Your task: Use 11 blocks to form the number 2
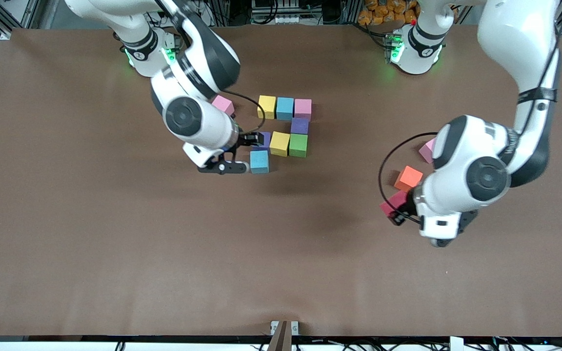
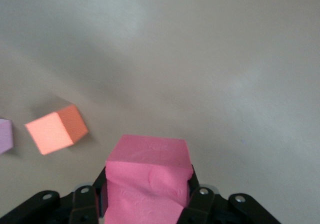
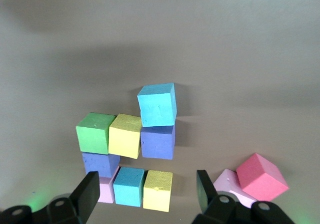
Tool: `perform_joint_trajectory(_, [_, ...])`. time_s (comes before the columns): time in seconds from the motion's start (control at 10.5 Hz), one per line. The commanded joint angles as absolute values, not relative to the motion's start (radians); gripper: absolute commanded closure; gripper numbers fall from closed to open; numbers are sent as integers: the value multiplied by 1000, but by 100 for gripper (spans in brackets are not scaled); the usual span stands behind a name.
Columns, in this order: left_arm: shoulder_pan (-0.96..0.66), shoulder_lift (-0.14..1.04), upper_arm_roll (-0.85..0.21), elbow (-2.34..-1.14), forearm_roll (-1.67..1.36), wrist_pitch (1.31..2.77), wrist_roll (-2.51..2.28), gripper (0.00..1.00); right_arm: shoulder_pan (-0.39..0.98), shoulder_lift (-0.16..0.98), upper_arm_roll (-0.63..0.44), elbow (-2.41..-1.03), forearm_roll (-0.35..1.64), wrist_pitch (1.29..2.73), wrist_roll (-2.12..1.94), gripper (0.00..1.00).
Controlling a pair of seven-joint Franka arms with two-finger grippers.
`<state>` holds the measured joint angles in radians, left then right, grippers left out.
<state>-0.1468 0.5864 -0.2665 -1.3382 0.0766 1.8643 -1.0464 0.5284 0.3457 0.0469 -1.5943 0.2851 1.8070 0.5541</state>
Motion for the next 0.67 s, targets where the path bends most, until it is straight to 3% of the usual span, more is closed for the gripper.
perform_joint_trajectory(0.0, [-260, 633, -226, -1318, 99, 1968, -1029, 99, 457, 215, 28, -1654, 270, 1757, 458, 0])
perform_joint_trajectory(0.38, [-545, 753, -50, -1177, 114, 2048, -1029, 100, 352, 78, -9, -1657, 268, 1689, 222, 0])
perform_joint_trajectory(0.57, [-600, 811, -26, -1114, 110, 2086, -1028, 100, 307, 39, -12, -1660, 244, 1625, 128, 0])
